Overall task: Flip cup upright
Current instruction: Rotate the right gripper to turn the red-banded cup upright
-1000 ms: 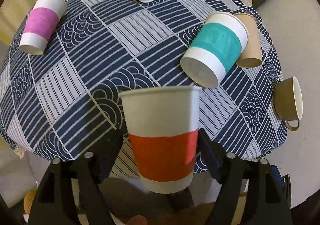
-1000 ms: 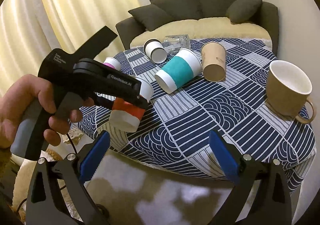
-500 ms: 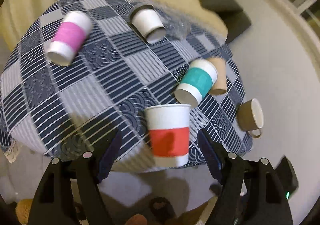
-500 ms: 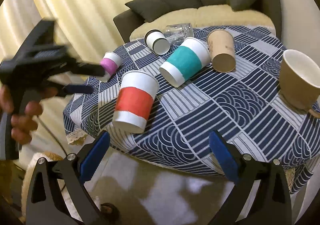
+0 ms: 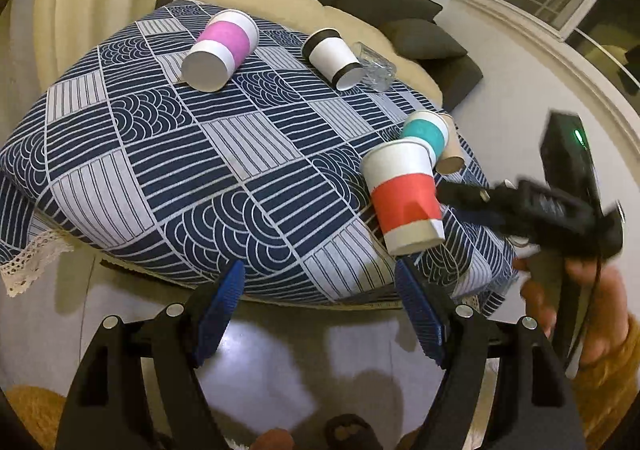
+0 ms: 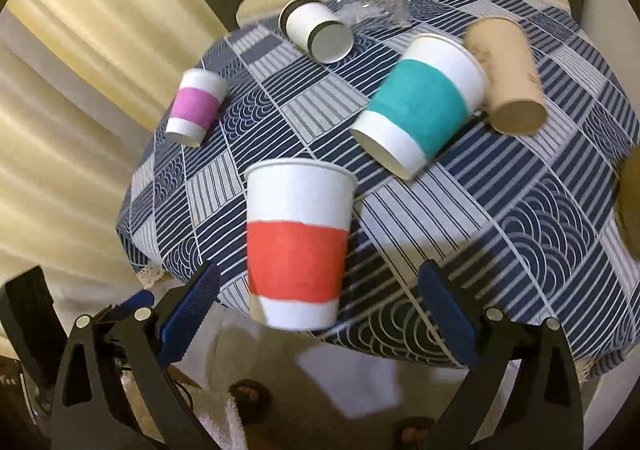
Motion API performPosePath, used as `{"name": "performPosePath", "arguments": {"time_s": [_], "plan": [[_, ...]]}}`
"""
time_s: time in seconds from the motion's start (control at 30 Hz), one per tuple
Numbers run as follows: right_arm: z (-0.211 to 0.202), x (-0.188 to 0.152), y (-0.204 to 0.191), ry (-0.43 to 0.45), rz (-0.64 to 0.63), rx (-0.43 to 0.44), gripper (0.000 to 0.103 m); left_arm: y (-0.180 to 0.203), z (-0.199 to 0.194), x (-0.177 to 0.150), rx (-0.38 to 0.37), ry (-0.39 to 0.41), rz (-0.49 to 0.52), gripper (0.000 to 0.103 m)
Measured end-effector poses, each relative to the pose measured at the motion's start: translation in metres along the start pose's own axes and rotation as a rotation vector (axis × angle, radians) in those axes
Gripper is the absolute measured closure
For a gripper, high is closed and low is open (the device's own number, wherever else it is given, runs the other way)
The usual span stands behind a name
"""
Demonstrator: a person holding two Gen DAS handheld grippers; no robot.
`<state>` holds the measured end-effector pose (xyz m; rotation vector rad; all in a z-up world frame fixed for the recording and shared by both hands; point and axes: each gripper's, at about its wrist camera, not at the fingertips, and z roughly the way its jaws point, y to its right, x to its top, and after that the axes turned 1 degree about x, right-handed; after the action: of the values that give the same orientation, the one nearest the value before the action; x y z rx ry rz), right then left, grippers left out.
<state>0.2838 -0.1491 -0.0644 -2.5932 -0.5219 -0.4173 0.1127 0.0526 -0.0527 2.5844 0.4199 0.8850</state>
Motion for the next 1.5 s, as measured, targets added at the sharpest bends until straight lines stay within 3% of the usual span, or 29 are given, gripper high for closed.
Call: {"name": "performPosePath", "arguments": {"time_s": [0.13,0.3,0.47,0.5,0.57,0.77,1.03,1.5], "plan": [[0.012,0.016,-0.012,-0.052,-0.029,-0.043,0.005,-0.008,0.003,-0.001,0.025,0.008,0.019,0.027],[0.032,0.031,-0.022,-0.133,-0.039,-0.119,0.005,-0.02,0.005,0.0,0.002,-0.005,-0.014,0.027],[0.047,0.037,-0.032,-0.198,-0.043,-0.154,0.011,-0.029,0.012,-0.004,0.001,-0.055,-0.039,0.027],[0.05,0.038,-0.034,-0.203,-0.045,-0.164,0.012,-0.03,0.013,-0.004,0.001,-0.062,-0.039,0.027],[0.053,0.04,-0.035,-0.215,-0.041,-0.193,0.025,-0.03,0.014,-0.004,-0.007,-0.066,-0.042,0.027],[0.065,0.042,-0.03,-0.25,0.003,-0.211,0.037,-0.034,0.017,-0.005,-0.016,-0.097,-0.062,0.027],[0.052,0.038,-0.028,-0.217,0.024,-0.215,0.038,-0.04,0.015,-0.004,-0.045,-0.104,-0.082,0.027],[0.008,0.016,-0.034,-0.089,0.0,-0.122,0.038,-0.046,0.006,-0.003,-0.05,-0.081,-0.106,0.027]]}}
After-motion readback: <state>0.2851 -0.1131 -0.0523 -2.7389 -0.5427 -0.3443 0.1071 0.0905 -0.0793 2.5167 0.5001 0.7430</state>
